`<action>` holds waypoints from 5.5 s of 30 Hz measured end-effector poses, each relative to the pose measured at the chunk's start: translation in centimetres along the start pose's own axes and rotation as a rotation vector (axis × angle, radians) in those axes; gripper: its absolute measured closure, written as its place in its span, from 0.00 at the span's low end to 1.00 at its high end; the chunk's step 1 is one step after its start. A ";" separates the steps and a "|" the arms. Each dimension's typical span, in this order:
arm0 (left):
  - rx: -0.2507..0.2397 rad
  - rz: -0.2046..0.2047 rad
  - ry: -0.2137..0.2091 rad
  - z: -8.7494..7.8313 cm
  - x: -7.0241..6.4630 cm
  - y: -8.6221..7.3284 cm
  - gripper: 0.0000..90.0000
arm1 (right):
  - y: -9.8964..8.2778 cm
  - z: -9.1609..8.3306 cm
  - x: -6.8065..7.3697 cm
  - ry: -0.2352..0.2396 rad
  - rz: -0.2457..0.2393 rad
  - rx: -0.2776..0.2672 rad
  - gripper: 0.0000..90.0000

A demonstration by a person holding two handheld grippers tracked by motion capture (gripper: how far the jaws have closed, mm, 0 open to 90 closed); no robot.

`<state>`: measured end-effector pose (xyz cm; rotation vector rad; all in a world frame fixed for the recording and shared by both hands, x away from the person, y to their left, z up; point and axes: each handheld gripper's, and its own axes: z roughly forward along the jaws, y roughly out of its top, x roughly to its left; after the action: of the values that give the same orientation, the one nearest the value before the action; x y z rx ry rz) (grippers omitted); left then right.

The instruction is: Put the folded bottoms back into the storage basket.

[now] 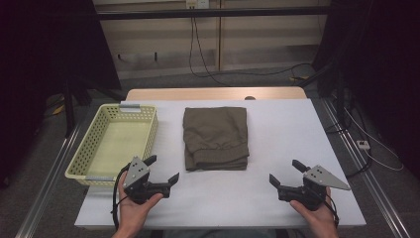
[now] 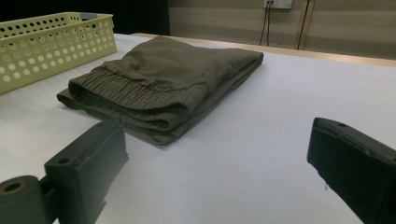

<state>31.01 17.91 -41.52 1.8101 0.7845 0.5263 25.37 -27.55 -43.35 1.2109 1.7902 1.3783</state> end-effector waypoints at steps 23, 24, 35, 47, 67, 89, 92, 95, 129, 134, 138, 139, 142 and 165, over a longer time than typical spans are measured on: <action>0.068 -0.038 -0.057 1.8 0.1 1.2 0.06 | 0.0 0.2 0.3 0.004 0.011 0.013 0.05; 0.068 -0.038 -0.057 1.8 0.1 1.2 0.06 | 0.0 0.3 0.3 0.005 0.011 0.013 0.05; 0.094 -0.028 -0.059 3.6 0.3 3.0 0.07 | 0.0 0.4 0.3 0.025 0.000 0.014 0.05; 0.113 -0.037 -0.082 4.9 0.3 4.4 0.08 | 0.0 0.5 0.1 0.026 0.014 0.017 0.05; 0.135 -0.047 -0.052 7.6 2.2 6.4 0.11 | -0.1 0.5 0.2 0.028 0.013 0.023 0.05; 0.188 -0.096 -0.013 11.9 3.9 7.9 0.08 | -0.2 0.7 0.2 0.040 0.008 0.044 0.05; 0.230 -0.106 -0.016 12.7 3.8 8.3 0.06 | -0.2 0.7 0.3 0.040 0.010 0.043 0.05; 0.222 -0.106 -0.004 13.2 3.6 8.4 0.07 | -0.2 0.7 0.2 0.041 0.010 0.048 0.05; 0.394 -0.261 0.014 16.5 7.6 4.1 0.35 | -0.3 0.7 0.2 0.032 0.002 0.061 0.05; 0.416 -0.286 0.012 17.1 7.6 3.7 0.46 | -0.3 0.8 0.2 0.036 -0.001 0.066 0.05; 0.454 -0.295 -0.003 17.5 7.7 3.1 0.45 | -0.3 0.7 0.2 0.038 -0.003 0.064 0.05; 0.458 -0.302 -0.006 17.6 7.7 3.0 0.45 | -0.3 0.7 0.2 0.038 -0.003 0.064 0.05; 0.453 -0.356 -0.017 17.7 7.8 3.0 0.42 | -0.3 0.6 0.2 0.033 -0.006 0.060 0.05; 0.503 -0.271 -0.099 19.3 6.7 3.6 0.91 | -0.2 1.1 0.4 0.052 -0.012 0.066 0.06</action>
<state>49.61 9.40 -45.12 2.1172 1.1450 0.0578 26.06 -26.73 -43.84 1.2061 1.8891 1.3649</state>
